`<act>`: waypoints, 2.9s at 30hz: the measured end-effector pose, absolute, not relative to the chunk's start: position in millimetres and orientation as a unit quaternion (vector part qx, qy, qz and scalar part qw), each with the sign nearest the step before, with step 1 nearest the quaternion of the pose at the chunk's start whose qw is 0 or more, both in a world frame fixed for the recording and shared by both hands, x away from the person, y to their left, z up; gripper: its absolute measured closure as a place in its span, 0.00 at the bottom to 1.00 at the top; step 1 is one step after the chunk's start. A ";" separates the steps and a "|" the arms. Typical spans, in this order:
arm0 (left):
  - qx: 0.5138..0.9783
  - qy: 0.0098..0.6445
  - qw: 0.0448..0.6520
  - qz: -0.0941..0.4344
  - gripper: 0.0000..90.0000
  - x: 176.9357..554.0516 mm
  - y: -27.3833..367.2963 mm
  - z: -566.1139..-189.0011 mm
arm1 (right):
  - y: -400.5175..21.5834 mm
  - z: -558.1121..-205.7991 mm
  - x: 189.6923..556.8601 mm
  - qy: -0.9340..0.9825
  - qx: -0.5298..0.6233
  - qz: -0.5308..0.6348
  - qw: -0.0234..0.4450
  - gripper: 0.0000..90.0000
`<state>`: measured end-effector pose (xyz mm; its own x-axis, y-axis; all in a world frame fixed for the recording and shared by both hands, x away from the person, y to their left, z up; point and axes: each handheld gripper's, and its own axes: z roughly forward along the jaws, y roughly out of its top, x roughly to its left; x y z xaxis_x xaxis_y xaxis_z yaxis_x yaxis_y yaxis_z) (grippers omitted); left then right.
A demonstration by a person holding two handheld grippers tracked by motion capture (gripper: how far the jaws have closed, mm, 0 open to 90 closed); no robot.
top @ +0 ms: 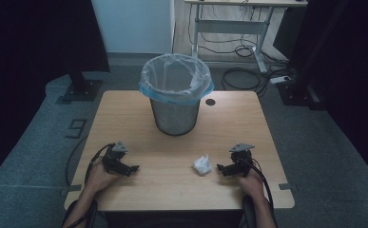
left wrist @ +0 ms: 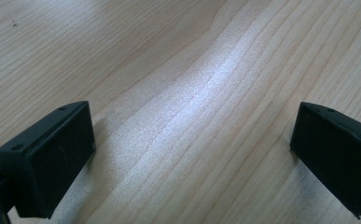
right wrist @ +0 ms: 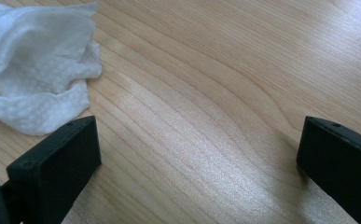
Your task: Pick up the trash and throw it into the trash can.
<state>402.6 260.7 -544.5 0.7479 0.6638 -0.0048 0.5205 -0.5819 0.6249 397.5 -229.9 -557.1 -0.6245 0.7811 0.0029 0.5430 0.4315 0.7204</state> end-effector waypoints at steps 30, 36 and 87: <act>0.904 0.225 0.355 0.075 0.04 415.9 152.1 -517.8 | -229.9 -557.0 397.2 0.828 0.401 0.353 0.168 0.00; 0.909 0.194 0.364 0.062 0.04 419.8 119.1 -511.4 | -229.9 -557.0 397.3 0.829 0.401 0.353 0.169 0.00; 0.926 0.108 0.362 0.011 0.72 428.6 32.4 -512.6 | -229.9 -557.0 397.2 0.828 0.401 0.353 0.168 0.00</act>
<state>428.6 32.4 -512.6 0.9765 0.2076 -0.0573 0.1915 -0.7153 0.6720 397.2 -229.9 -557.0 -0.6216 0.7833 0.0043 0.5459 0.4292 0.7196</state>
